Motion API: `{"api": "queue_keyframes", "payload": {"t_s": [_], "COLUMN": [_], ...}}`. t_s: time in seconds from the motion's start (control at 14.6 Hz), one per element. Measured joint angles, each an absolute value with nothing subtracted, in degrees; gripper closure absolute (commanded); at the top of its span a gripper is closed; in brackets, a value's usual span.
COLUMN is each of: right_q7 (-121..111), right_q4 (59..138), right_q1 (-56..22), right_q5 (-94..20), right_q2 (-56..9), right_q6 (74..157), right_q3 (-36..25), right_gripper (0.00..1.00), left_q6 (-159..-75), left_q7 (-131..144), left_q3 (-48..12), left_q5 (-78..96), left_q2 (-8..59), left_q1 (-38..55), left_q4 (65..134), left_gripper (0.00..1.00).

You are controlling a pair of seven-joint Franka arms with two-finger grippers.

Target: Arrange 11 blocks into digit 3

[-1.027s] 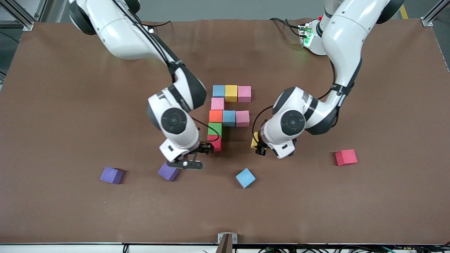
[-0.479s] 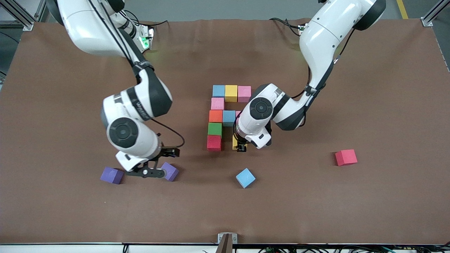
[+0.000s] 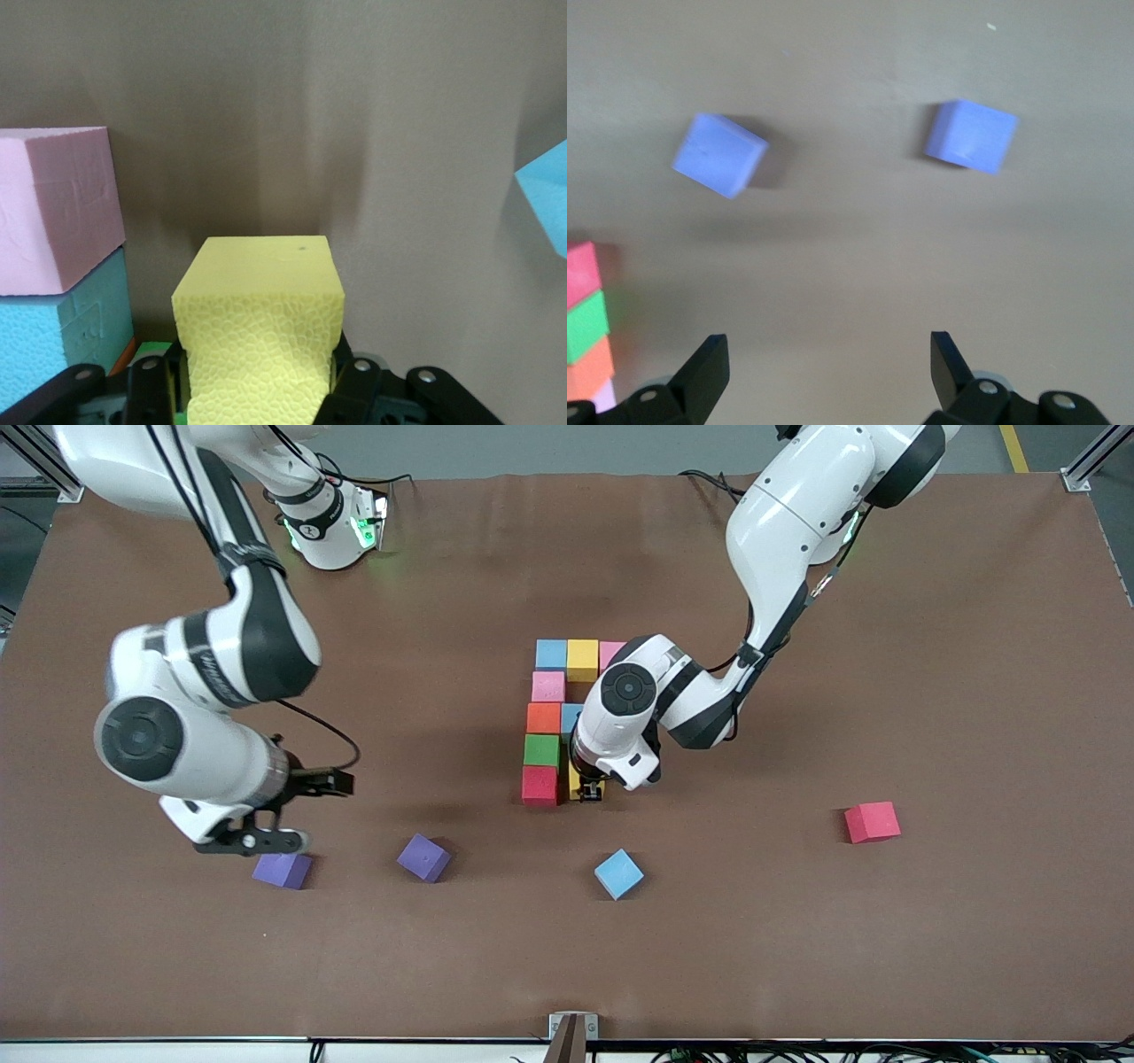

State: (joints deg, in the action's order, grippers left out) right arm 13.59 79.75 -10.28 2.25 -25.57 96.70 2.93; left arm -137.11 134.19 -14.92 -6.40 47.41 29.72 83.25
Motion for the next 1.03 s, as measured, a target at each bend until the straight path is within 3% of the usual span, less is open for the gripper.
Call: {"api": "queue_keyframes", "payload": {"t_s": [0.34, 1.03], "right_q7": [12.9, 12.5], "right_q4": [87.4, 88.3], "right_q1": [-8.0, -6.3], "right_q5": [2.3, 2.9], "right_q2": [-17.7, -15.5], "right_q6": [96.4, 95.7], "right_q3": [2.9, 2.9], "right_gripper": [0.0, 0.0], "left_q6": [-137.1, -137.2], "left_q7": [133.8, 132.9], "left_q3": [-14.8, -14.0], "left_q5": [-6.7, -7.0], "left_q2": [48.4, 50.6], "left_q1": [30.2, 30.6], "left_q4": [82.1, 77.5], "left_gripper": [0.82, 0.82]}}
